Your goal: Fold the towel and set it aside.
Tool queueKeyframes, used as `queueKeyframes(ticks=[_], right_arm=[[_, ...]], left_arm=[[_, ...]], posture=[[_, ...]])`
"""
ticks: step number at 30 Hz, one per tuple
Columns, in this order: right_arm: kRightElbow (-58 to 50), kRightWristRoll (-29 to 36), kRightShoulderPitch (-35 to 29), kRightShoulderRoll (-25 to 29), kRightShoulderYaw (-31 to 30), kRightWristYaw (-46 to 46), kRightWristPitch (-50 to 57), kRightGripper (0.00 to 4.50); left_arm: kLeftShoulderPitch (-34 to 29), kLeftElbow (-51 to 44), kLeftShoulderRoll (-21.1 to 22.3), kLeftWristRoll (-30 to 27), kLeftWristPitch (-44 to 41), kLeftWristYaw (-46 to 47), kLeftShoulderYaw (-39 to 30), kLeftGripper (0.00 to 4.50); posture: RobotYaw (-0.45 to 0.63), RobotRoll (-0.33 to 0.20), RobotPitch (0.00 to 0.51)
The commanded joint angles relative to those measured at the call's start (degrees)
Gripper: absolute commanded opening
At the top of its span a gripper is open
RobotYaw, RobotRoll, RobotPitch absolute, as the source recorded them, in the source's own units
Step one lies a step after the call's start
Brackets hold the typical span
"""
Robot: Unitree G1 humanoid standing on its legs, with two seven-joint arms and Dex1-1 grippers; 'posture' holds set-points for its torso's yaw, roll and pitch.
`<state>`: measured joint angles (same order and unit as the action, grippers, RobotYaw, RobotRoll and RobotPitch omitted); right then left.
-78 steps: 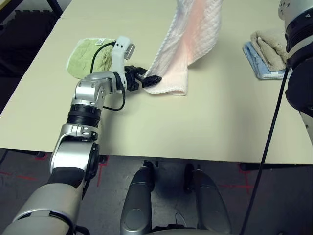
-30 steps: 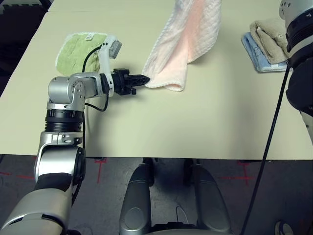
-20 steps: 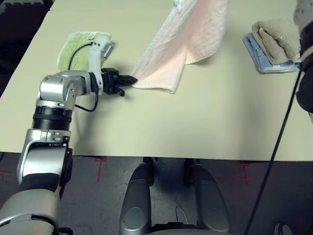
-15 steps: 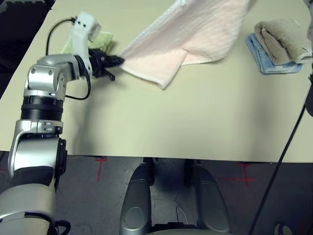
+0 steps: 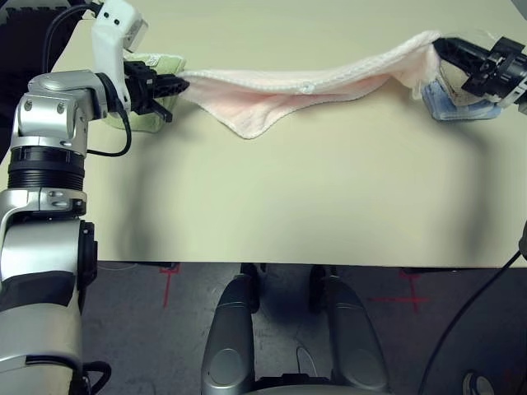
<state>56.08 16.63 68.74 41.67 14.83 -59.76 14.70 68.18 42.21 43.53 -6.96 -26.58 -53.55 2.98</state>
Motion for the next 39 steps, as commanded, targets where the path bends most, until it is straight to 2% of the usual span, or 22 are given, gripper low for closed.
queueKeyframes(ticks=[1, 5, 7, 10, 13, 16, 20, 23, 26, 30, 33, 37, 39], right_arm=[[5.8, -4.0, 3.8, -1.2, 0.2, 12.3, -13.2, 0.0], [11.1, -4.3, 8.3, -3.4, 3.1, 25.5, -27.7, 0.0], [12.3, -2.0, 10.0, -4.5, 5.8, 27.5, -34.0, 0.0], [12.9, 0.8, 10.1, -5.1, 8.3, 24.1, -36.9, 0.0], [12.5, 3.2, 8.5, -5.1, 9.5, 17.3, -34.7, 0.0], [12.1, 4.0, 6.0, -4.1, 8.9, 10.4, -29.7, 0.0], [11.2, 1.0, 1.7, -1.5, 4.0, -2.2, -21.3, 0.0], [10.7, -2.8, -0.4, 0.1, -0.7, -8.9, -21.9, 0.0], [11.0, -6.2, -0.9, 1.0, -4.2, -13.1, -24.3, 0.0], [11.5, -8.6, -0.3, 2.0, -7.1, -18.6, -23.8, 0.0], [11.4, -11.1, -0.3, 3.3, -10.1, -24.1, -23.5, 0.0], [10.6, -14.2, -0.6, 5.0, -14.6, -31.6, -22.8, 0.0], [9.9, -15.0, -1.2, 5.9, -17.7, -32.7, -23.7, 0.0]], left_arm=[[5.3, 9.9, -3.1, 3.3, 12.5, 16.7, -3.9, 0.03], [10.3, 18.7, -6.3, 3.7, 29.8, 32.7, -8.4, 0.03], [11.8, 20.9, -7.9, 2.7, 40.9, 37.8, -11.0, 0.03], [12.0, 22.2, -9.6, 0.4, 49.9, 36.6, -13.6, 0.03], [9.9, 21.4, -11.0, -2.3, 53.9, 29.4, -15.4, 0.03], [6.4, 20.4, -10.5, -2.4, 49.4, 19.1, -13.6, 0.03], [0.5, 15.3, -6.1, -0.5, 33.8, 2.4, -7.9, 0.03], [-4.2, 7.2, -2.2, 0.0, 25.7, -9.9, -3.0, 0.03], [-5.4, 2.2, 0.3, 0.3, 20.4, -15.7, -0.7, 0.03], [-5.9, -1.2, 2.4, 1.9, 15.7, -19.6, 1.4, 0.03], [-6.0, -1.7, 5.0, 4.6, 15.2, -23.2, 4.4, 0.03], [-6.6, -3.6, 10.6, 7.5, 14.9, -36.5, 10.8, 0.03], [-7.1, -4.5, 13.0, 7.2, 16.1, -38.9, 14.5, 0.03]], posture=[[0.05, 0.0, 0.343], [0.05, 0.0, 0.343], [0.05, 0.0, 0.345], [0.04, 0.0, 0.346], [0.03, 0.0, 0.348], [0.03, 0.0, 0.349], [0.03, 0.0, 0.349], [0.03, 0.0, 0.349], [0.04, 0.0, 0.347], [0.04, 0.0, 0.343], [0.04, 0.0, 0.343], [0.04, 0.0, 0.343], [0.04, 0.0, 0.343]])
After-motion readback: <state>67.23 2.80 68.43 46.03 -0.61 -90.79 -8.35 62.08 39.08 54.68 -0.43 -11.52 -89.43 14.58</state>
